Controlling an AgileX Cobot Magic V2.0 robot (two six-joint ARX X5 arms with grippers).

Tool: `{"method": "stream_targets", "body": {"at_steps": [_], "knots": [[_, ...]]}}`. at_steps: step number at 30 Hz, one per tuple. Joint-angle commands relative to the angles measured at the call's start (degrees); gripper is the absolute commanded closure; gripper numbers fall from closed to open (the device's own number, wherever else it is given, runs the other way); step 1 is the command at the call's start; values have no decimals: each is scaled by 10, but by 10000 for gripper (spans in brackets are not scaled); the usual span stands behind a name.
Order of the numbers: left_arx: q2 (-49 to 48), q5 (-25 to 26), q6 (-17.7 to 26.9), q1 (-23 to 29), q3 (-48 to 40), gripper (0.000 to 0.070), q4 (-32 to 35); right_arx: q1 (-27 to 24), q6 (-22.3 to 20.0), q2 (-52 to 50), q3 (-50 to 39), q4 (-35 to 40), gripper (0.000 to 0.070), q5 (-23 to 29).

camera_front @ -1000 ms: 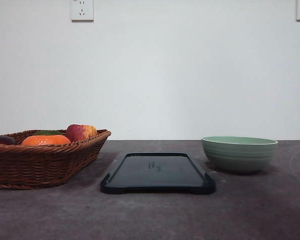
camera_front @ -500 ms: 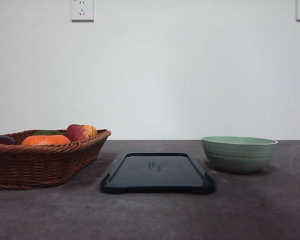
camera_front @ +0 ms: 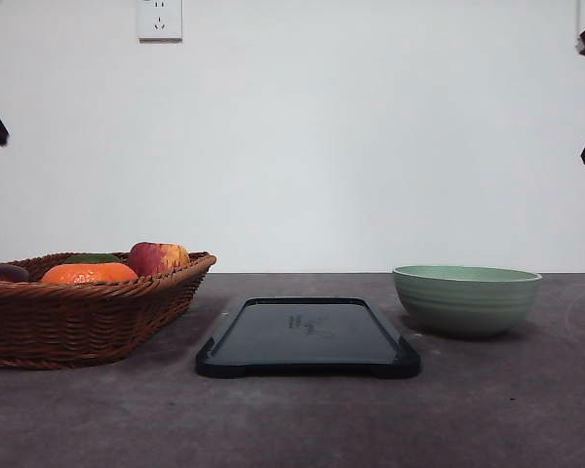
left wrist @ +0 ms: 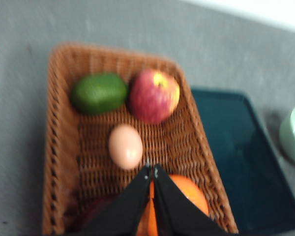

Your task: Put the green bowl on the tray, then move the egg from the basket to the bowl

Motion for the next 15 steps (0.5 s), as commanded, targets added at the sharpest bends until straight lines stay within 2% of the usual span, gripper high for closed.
{"method": "stream_targets", "body": {"at_steps": [1,2,3,4,5,6,7,8,9,15], "knots": [[13,4,16,-5,17,695,3,0,-8,8,13,4,692,-1],[17,4,16,-7,19,685,4,0,-8,10,14,6,690,-1],[20,4,16,-9,20,629,4,0,-8,10,14,8,680,-1],[20,4,16,-10,20,543,4,0,-11,10,14,9,650,-2],[21,4,17,-11,20,437,4,0,-17,9,14,9,605,-3],[20,4,20,-11,20,357,4,0,-22,9,14,9,524,-3],[20,4,22,-11,20,318,4,0,-24,9,14,8,449,-3],[20,4,25,-11,20,310,3,0,-24,9,14,8,382,-3],[20,4,25,-11,20,310,3,0,-22,9,14,8,362,-3],[20,4,24,-11,20,311,0,0,13,24,43,-20,353,0]]}}
